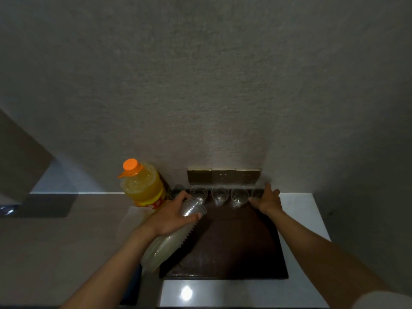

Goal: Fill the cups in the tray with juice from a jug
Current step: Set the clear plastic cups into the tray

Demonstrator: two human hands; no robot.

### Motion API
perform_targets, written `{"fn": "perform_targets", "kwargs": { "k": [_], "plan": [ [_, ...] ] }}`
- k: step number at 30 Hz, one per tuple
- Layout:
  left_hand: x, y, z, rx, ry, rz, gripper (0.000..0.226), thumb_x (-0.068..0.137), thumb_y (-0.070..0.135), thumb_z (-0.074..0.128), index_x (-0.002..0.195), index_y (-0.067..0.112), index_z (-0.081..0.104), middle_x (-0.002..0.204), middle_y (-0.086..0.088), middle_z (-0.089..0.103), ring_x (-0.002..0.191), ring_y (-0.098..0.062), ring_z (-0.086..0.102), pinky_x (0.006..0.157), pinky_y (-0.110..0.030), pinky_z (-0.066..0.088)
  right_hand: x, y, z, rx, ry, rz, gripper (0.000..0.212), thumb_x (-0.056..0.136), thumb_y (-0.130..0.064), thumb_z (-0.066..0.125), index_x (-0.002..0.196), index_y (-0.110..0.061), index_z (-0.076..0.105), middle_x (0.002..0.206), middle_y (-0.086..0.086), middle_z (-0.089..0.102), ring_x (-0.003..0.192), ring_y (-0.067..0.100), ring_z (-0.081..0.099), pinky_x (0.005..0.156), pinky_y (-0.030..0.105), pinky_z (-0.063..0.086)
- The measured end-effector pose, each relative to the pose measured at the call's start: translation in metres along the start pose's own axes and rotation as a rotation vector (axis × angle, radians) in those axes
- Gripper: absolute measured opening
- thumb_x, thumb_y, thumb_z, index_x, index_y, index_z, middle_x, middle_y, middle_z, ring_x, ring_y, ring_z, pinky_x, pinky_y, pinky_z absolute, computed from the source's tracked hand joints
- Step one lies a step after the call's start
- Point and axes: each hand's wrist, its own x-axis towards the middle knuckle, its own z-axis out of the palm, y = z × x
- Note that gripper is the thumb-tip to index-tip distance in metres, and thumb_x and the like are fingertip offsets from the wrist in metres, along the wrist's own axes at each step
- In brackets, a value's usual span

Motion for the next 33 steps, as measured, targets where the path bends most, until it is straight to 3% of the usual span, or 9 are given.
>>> {"fn": "perform_targets", "kwargs": {
  "k": [9,15,17,19,22,25,28,31,33],
  "plan": [
    [-0.006,-0.004,-0.006,0.010,0.036,0.036,0.058,0.079,0.074,0.064,0.120,0.036,0.046,0.104,0.012,0.068,0.091,-0.003,0.065,0.081,-0.032,0.055,-0.017,-0.028,-0.015,-0.173,0.093,-0.008,0.090,0.087,-0.038,0.078,0.156,-0.021,0.023,0.151,0.020,0.026,0.139,0.042,0.033,0.112,0.053,0.037],
    [-0.014,-0.007,-0.014,0.011,0.060,0.060,0.067,0.071,0.082,0.062,0.119,0.038,0.047,0.110,0.013,0.067,0.097,-0.003,0.064,0.086,-0.033,0.055,-0.042,-0.060,-0.014,-0.289,0.156,-0.050,0.095,0.088,-0.048,0.074,0.160,-0.025,0.015,0.148,0.017,0.032,0.136,0.040,0.037,0.112,0.054,0.032],
    [-0.017,-0.008,-0.018,0.010,0.059,0.063,0.064,0.074,0.078,0.065,0.118,0.036,0.048,0.110,0.013,0.067,0.097,-0.002,0.064,0.086,-0.032,0.055,-0.053,-0.073,-0.011,-0.317,0.150,-0.106,0.062,0.088,-0.044,0.073,0.139,-0.023,0.046,0.136,0.012,0.047,0.127,0.036,0.048,0.106,0.050,0.038],
    [-0.022,-0.007,-0.023,0.014,0.060,0.063,0.052,0.081,0.066,0.071,0.114,0.033,0.049,0.107,0.012,0.067,0.095,-0.001,0.063,0.085,-0.029,0.053,-0.064,-0.088,-0.009,-0.233,0.095,-0.156,0.019,0.090,-0.035,0.071,0.097,-0.021,0.062,0.100,0.005,0.063,0.096,0.026,0.062,0.087,0.039,0.048],
    [-0.030,-0.007,-0.030,0.017,0.072,0.074,0.042,0.086,0.055,0.073,0.111,0.032,0.050,0.104,0.013,0.066,0.093,0.003,0.061,0.081,-0.022,0.049,-0.081,-0.114,0.001,-0.063,-0.107,-0.270,0.042,0.096,-0.030,0.068,0.059,-0.021,0.051,0.055,-0.002,0.048,0.056,0.018,0.049,0.065,0.031,0.040],
    [-0.040,-0.011,-0.036,-0.008,0.098,0.086,0.038,0.087,0.050,0.075,0.111,0.034,0.050,0.104,0.018,0.064,0.093,0.011,0.059,0.076,-0.010,0.044,-0.108,-0.139,0.016,0.096,-0.370,-0.273,0.037,0.102,-0.049,0.058,0.081,-0.019,0.063,0.075,0.000,0.064,0.066,0.015,0.061,0.069,0.030,0.047],
    [-0.050,-0.015,-0.041,-0.001,0.105,0.089,0.037,0.088,0.046,0.075,0.111,0.036,0.048,0.104,0.024,0.059,0.093,0.022,0.053,0.075,-0.005,0.042,-0.132,-0.161,0.031,0.099,-0.595,-0.224,0.067,0.098,-0.073,0.042,0.119,-0.014,0.067,0.101,0.005,0.072,0.085,0.016,0.070,0.075,0.032,0.055],
    [-0.058,-0.024,-0.046,-0.030,0.111,0.100,0.044,0.084,0.054,0.075,0.115,0.035,0.050,0.109,0.021,0.063,0.097,0.015,0.058,0.085,-0.015,0.049,-0.153,-0.179,0.045,0.118,-0.660,-0.211,0.084,0.089,-0.085,0.040,0.121,-0.012,0.069,0.099,0.005,0.073,0.080,0.015,0.070,0.066,0.028,0.058],
    [-0.062,-0.032,-0.048,-0.063,0.114,0.110,0.056,0.080,0.062,0.073,0.125,0.038,0.050,0.119,0.021,0.064,0.106,0.010,0.059,0.096,-0.026,0.051,-0.163,-0.188,0.049,0.147,-0.665,-0.214,0.077,0.089,-0.082,0.047,0.119,-0.014,0.070,0.092,0.003,0.075,0.076,0.015,0.069,0.063,0.028,0.059]
  ]
}}
